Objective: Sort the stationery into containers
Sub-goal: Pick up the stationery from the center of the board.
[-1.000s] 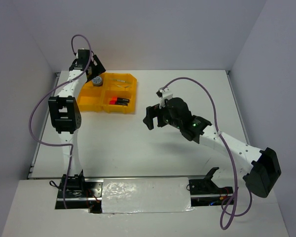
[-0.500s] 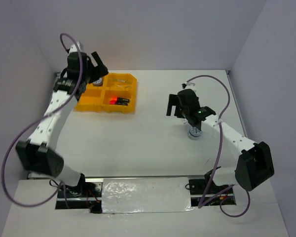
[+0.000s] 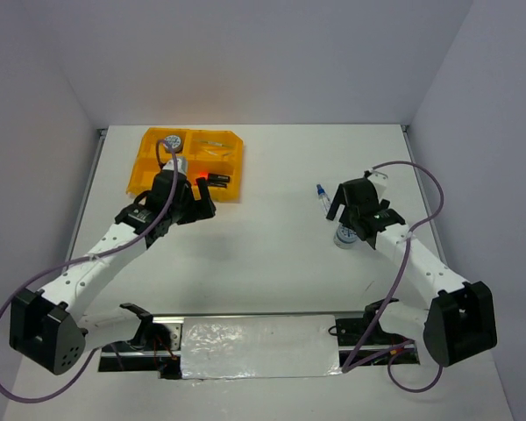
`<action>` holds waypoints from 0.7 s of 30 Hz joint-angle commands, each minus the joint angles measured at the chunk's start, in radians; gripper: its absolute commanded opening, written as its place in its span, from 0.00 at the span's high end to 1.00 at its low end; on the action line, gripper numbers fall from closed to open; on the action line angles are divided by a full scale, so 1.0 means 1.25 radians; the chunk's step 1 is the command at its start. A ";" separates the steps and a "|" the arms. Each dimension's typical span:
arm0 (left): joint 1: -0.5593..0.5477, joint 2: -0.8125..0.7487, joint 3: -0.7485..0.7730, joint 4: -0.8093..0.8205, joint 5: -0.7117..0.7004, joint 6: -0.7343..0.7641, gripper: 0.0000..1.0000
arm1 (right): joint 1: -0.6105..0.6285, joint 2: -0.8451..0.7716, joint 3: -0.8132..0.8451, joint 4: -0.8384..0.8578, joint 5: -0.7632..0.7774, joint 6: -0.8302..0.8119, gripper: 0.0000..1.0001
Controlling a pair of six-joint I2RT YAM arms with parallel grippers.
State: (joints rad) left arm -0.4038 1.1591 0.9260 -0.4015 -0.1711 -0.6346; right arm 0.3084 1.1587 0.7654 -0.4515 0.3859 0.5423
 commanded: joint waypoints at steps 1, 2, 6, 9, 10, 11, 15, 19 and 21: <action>-0.041 -0.045 0.014 0.026 -0.014 0.005 0.01 | -0.032 -0.020 -0.035 0.029 -0.013 0.015 0.00; -0.056 -0.046 0.015 0.022 -0.020 0.008 0.01 | -0.034 -0.020 -0.040 0.040 -0.018 0.008 0.00; -0.087 -0.040 0.022 0.002 -0.031 0.016 0.01 | -0.041 -0.001 -0.039 0.031 0.000 -0.002 0.00; -0.109 -0.045 0.013 0.007 -0.040 0.018 0.01 | -0.041 -0.009 -0.042 0.027 -0.005 -0.008 0.00; -0.114 -0.045 0.005 0.019 -0.030 0.023 0.01 | -0.043 -0.044 -0.050 0.036 -0.029 -0.007 0.00; -0.125 -0.044 -0.010 0.035 -0.014 0.038 0.01 | -0.042 -0.069 -0.059 0.061 -0.046 -0.015 0.00; -0.185 0.000 -0.047 0.212 0.050 0.082 0.01 | -0.042 -0.178 -0.077 0.063 -0.068 -0.012 0.00; -0.284 0.139 0.012 0.351 0.083 0.160 0.01 | -0.047 -0.236 -0.019 -0.050 -0.024 -0.017 0.00; -0.309 0.226 0.037 0.464 0.119 0.190 0.01 | -0.052 -0.264 0.022 -0.090 -0.004 -0.015 0.00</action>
State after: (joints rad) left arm -0.7422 1.3468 0.9115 -0.0952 -0.1070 -0.4961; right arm 0.2558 0.8700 0.7094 -0.4747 0.3340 0.5301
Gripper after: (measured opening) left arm 0.993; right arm 0.997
